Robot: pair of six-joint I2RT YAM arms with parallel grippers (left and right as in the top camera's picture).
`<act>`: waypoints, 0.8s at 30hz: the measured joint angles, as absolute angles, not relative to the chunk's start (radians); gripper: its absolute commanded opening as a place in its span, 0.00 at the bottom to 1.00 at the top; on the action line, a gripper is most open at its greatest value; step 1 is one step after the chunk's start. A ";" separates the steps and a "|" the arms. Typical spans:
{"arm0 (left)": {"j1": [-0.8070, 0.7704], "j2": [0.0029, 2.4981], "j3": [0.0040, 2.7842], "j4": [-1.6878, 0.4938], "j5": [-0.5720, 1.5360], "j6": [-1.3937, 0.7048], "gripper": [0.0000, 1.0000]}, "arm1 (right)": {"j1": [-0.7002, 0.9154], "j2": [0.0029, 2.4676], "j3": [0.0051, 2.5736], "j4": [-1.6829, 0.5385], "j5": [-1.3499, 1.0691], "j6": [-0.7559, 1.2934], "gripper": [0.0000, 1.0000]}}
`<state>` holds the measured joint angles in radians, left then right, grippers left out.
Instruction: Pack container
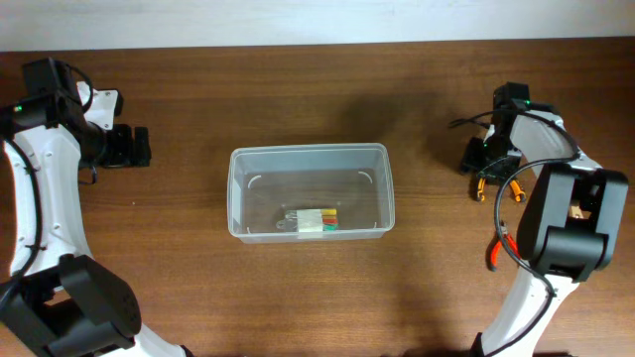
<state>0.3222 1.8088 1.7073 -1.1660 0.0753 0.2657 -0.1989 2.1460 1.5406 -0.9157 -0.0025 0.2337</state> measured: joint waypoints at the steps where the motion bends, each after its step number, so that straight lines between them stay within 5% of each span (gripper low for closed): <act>1: 0.322 1.809 1.707 -1.166 0.075 0.266 0.99 | -0.203 2.146 1.541 -0.918 -0.002 0.234 0.45; 12: 0.322 1.809 1.707 -1.166 0.075 0.266 0.99 | -0.215 2.146 1.541 -0.923 -0.002 0.258 0.25; 24: 0.322 1.809 1.707 -1.166 0.075 0.266 0.99 | -0.215 2.146 1.541 -0.924 -0.006 0.264 0.17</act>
